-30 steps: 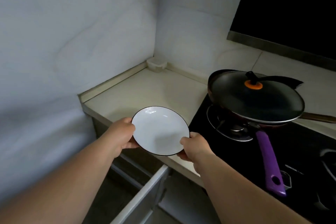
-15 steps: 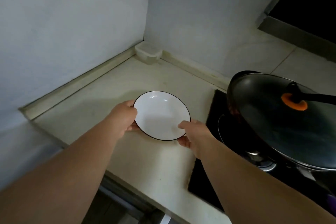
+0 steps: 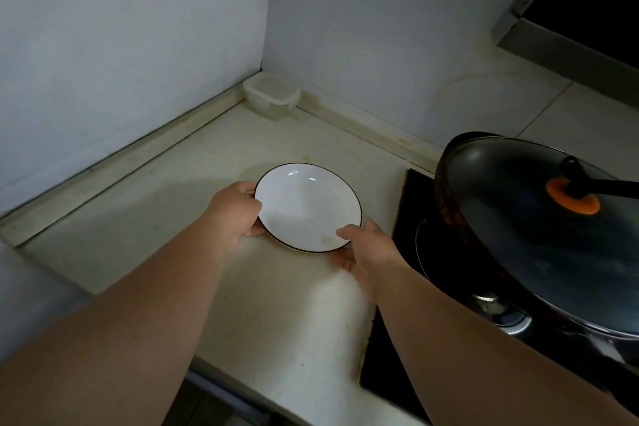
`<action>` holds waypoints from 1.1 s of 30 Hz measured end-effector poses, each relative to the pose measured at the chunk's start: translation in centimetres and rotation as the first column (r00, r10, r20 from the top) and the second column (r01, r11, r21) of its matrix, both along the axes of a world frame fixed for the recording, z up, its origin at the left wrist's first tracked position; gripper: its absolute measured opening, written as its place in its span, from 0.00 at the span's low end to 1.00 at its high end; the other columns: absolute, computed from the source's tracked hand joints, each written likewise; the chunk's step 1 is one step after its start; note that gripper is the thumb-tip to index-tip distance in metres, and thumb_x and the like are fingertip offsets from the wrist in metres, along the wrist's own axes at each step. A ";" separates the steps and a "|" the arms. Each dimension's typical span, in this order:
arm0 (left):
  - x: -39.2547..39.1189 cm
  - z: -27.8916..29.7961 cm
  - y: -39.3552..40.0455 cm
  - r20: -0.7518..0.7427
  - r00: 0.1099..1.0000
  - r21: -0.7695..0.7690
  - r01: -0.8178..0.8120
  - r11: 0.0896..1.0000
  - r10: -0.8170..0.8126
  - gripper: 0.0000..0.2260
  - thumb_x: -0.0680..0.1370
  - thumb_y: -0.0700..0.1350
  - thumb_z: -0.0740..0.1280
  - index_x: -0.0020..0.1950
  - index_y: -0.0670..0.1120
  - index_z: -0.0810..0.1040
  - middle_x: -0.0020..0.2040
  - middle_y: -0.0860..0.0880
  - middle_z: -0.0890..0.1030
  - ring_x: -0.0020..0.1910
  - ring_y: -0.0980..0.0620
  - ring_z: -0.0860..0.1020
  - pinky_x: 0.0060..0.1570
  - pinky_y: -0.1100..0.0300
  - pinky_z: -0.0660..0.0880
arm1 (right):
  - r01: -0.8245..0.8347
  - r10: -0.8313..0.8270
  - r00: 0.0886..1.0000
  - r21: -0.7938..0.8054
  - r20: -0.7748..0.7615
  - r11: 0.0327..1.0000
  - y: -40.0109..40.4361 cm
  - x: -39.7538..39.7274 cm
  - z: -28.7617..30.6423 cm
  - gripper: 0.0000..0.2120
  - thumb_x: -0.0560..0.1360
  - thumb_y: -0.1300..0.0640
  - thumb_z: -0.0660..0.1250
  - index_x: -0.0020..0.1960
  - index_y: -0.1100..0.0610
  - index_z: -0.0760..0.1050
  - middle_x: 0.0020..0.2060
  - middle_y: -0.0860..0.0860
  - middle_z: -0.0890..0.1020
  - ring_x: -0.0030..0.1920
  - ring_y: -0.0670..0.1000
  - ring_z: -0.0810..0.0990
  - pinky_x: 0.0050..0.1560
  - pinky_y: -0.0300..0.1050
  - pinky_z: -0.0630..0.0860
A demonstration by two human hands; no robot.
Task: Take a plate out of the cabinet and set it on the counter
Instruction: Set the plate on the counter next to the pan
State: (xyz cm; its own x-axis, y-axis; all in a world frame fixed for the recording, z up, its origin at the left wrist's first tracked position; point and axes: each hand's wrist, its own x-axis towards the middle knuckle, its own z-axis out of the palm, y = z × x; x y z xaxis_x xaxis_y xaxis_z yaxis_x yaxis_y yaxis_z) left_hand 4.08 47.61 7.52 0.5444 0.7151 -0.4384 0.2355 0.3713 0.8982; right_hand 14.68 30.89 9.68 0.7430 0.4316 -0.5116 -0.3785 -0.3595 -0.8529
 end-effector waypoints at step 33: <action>-32.7 -1.7 -31.1 -0.790 0.547 0.140 0.599 0.789 -0.275 0.22 0.78 0.44 0.58 0.73 0.45 0.64 0.73 0.44 0.68 0.69 0.45 0.69 0.67 0.56 0.65 | -0.231 0.265 0.961 -0.300 0.077 0.925 -35.0 -24.7 0.2 0.06 0.76 0.60 0.60 0.45 0.54 0.75 0.35 0.51 0.79 0.32 0.49 0.78 0.30 0.39 0.77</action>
